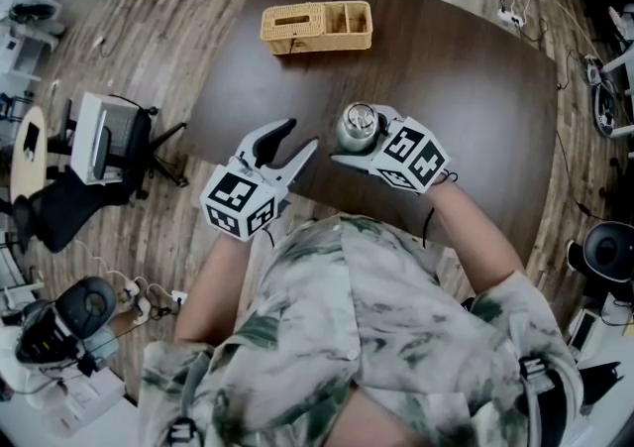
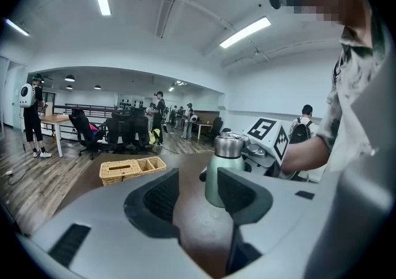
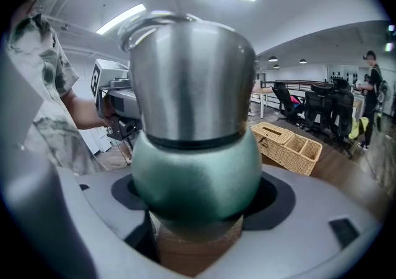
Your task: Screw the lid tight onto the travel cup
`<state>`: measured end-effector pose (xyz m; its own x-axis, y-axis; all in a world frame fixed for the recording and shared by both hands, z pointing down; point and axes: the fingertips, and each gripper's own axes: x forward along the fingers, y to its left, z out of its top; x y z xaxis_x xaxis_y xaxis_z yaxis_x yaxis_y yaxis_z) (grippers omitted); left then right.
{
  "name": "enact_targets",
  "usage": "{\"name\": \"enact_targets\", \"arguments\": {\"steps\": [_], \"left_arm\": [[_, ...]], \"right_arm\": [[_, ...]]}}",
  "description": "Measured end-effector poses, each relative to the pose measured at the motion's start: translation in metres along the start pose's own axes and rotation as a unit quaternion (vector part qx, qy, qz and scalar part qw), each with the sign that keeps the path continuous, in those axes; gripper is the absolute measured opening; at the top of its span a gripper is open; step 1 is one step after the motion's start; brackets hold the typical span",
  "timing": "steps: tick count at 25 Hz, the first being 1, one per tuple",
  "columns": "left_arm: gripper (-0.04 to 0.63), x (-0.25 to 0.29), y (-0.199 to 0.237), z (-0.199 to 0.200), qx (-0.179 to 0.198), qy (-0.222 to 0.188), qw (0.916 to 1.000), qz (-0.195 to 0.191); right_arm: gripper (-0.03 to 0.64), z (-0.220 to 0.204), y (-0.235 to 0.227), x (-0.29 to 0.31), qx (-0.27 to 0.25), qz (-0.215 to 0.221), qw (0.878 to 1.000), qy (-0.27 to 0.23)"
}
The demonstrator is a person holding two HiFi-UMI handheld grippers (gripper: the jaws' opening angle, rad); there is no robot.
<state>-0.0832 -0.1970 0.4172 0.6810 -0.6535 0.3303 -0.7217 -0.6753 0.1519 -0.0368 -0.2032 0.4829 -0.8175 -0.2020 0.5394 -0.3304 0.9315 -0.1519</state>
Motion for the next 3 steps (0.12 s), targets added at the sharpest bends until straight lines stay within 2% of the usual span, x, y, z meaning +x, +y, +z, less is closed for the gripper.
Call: {"name": "enact_targets", "arguments": {"steps": [3], "left_arm": [[0.202, -0.0002, -0.001, -0.0002, -0.001, 0.0, 1.0, 0.001]], "right_arm": [[0.405, -0.0003, -0.0001, -0.0014, 0.0, 0.0, 1.0, 0.001]]}}
